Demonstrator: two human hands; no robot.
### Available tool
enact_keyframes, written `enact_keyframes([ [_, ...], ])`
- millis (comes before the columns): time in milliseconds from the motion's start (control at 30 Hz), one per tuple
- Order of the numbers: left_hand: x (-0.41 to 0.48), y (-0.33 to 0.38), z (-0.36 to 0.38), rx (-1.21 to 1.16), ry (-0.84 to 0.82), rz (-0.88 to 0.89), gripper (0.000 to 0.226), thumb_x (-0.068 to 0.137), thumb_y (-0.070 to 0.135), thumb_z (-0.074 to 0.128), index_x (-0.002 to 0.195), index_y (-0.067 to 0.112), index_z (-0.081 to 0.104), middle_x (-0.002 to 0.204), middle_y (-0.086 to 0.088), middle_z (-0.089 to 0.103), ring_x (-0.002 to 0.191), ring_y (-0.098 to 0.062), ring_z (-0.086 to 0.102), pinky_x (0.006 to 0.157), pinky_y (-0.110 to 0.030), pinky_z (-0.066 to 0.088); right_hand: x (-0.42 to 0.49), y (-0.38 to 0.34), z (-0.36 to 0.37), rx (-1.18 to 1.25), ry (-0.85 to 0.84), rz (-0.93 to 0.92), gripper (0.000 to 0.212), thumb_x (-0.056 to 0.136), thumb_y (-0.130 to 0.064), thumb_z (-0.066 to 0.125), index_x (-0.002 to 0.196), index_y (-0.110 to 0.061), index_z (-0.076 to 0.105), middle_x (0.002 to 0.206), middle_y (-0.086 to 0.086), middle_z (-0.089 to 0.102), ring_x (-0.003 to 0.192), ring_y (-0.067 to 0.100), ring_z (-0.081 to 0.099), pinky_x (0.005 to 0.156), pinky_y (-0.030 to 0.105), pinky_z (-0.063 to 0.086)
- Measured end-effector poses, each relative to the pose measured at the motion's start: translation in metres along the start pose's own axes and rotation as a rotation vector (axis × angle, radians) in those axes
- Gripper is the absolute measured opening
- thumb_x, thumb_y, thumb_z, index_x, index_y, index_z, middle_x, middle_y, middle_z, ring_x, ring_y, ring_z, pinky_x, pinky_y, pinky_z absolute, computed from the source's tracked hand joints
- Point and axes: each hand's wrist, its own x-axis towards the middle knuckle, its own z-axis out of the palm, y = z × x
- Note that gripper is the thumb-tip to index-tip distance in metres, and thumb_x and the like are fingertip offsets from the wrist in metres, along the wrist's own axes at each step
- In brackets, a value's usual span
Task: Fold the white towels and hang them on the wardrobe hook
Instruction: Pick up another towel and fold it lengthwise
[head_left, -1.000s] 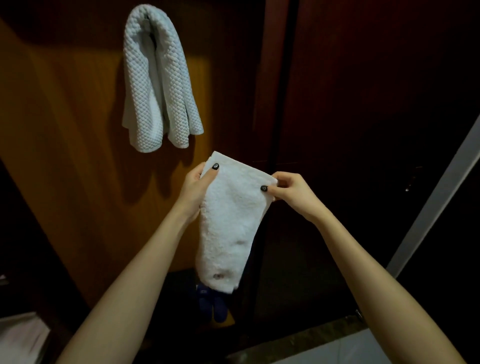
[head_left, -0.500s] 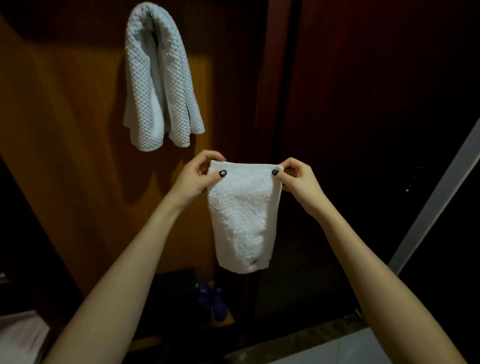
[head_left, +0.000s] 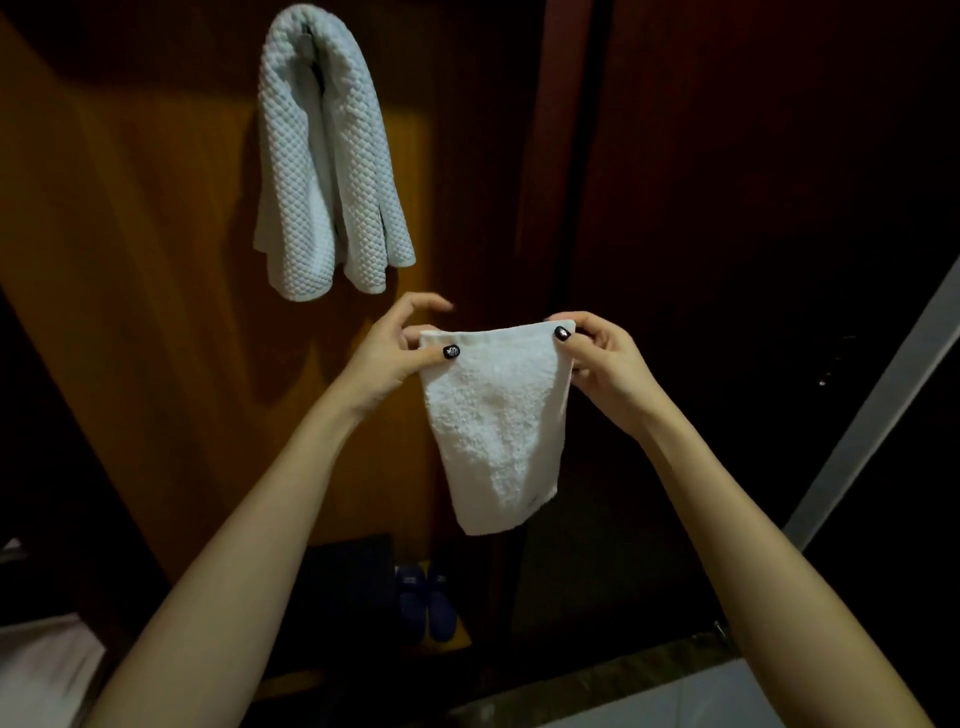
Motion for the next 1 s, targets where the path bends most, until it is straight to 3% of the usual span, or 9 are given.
enact_keyframes([
  [167,-0.002,0.014,0.004,0.079,-0.096,-0.088,0.008,0.091,-0.001,0.055,0.093,0.005,0.060,0.051,0.014,0.062,0.041,0.007,0.052,0.042,-0.002,0.035,0.001,-0.002,0.000,0.103,-0.142,0.059,0.014,0.095,-0.007,0.054,0.106,-0.002,0.062,0.086,0.001,0.068,0.076,0.012,0.065,0.070,0.023,0.053],
  [233,-0.003,0.010,0.004,0.081,-0.130,-0.118,0.004,0.087,0.009,0.064,0.084,0.007,0.062,0.060,0.011,0.066,0.053,0.004,0.058,0.050,-0.006,0.041,0.003,0.001,0.004,0.075,-0.095,0.071,0.011,0.095,-0.005,0.053,0.103,-0.003,0.062,0.083,0.000,0.067,0.072,0.011,0.063,0.066,0.023,0.052],
  [333,-0.001,0.002,0.001,0.194,-0.133,-0.145,0.017,0.075,0.032,0.076,0.080,0.018,0.068,0.074,0.008,0.068,0.072,-0.006,0.063,0.067,-0.020,0.047,0.005,0.009,0.009,-0.132,0.004,0.070,0.007,0.095,-0.008,0.057,0.099,-0.009,0.062,0.080,-0.002,0.068,0.072,0.011,0.065,0.065,0.025,0.051],
  [433,0.001,0.001,0.011,0.383,-0.233,-0.208,0.034,0.080,0.045,0.068,0.083,0.011,0.071,0.074,0.006,0.068,0.070,-0.008,0.063,0.064,-0.021,0.044,0.006,0.015,0.018,-0.279,0.046,0.026,0.004,0.095,-0.010,0.060,0.097,-0.013,0.062,0.083,0.008,0.064,0.078,0.018,0.062,0.072,0.030,0.050],
  [533,0.003,0.003,0.017,0.436,-0.268,-0.257,0.042,0.084,0.042,0.068,0.086,0.001,0.068,0.074,-0.001,0.067,0.067,-0.013,0.063,0.060,-0.024,0.045,0.005,0.015,0.027,-0.373,0.045,-0.063,0.004,0.095,-0.011,0.058,0.096,-0.014,0.060,0.076,0.003,0.061,0.072,0.012,0.058,0.067,0.026,0.046],
  [600,0.004,0.005,0.017,0.393,-0.228,-0.264,0.027,0.086,0.033,0.069,0.087,0.007,0.070,0.077,0.000,0.070,0.068,-0.013,0.066,0.060,-0.024,0.050,0.004,0.013,0.030,-0.400,0.022,-0.096,0.004,0.096,-0.011,0.058,0.097,-0.014,0.060,0.074,-0.002,0.061,0.070,0.008,0.058,0.064,0.023,0.046],
  [700,0.006,0.003,0.017,0.423,-0.170,-0.282,0.015,0.084,0.025,0.072,0.084,0.010,0.070,0.074,-0.002,0.067,0.065,-0.014,0.063,0.059,-0.027,0.049,-0.001,0.014,0.030,-0.457,0.020,-0.117,0.004,0.095,-0.011,0.058,0.099,-0.012,0.059,0.085,0.003,0.068,0.080,0.019,0.067,0.069,0.035,0.053],
  [800,0.006,0.001,0.021,0.358,-0.033,-0.304,0.002,0.083,0.011,0.069,0.082,0.012,0.070,0.072,-0.005,0.065,0.061,-0.013,0.059,0.054,-0.022,0.044,-0.007,0.018,0.032,-0.522,0.087,-0.153,0.006,0.094,-0.010,0.058,0.097,-0.014,0.060,0.090,-0.001,0.068,0.087,0.015,0.067,0.075,0.039,0.055],
  [1000,-0.001,0.000,0.036,-0.121,0.266,-0.352,0.025,0.085,-0.009,0.056,0.107,-0.004,0.065,0.077,-0.010,0.064,0.048,-0.001,0.061,0.043,-0.010,0.042,-0.021,0.025,0.047,-0.516,0.095,-0.263,0.021,0.090,-0.007,0.063,0.109,-0.018,0.064,0.095,-0.009,0.066,0.090,0.003,0.064,0.075,0.023,0.055],
])
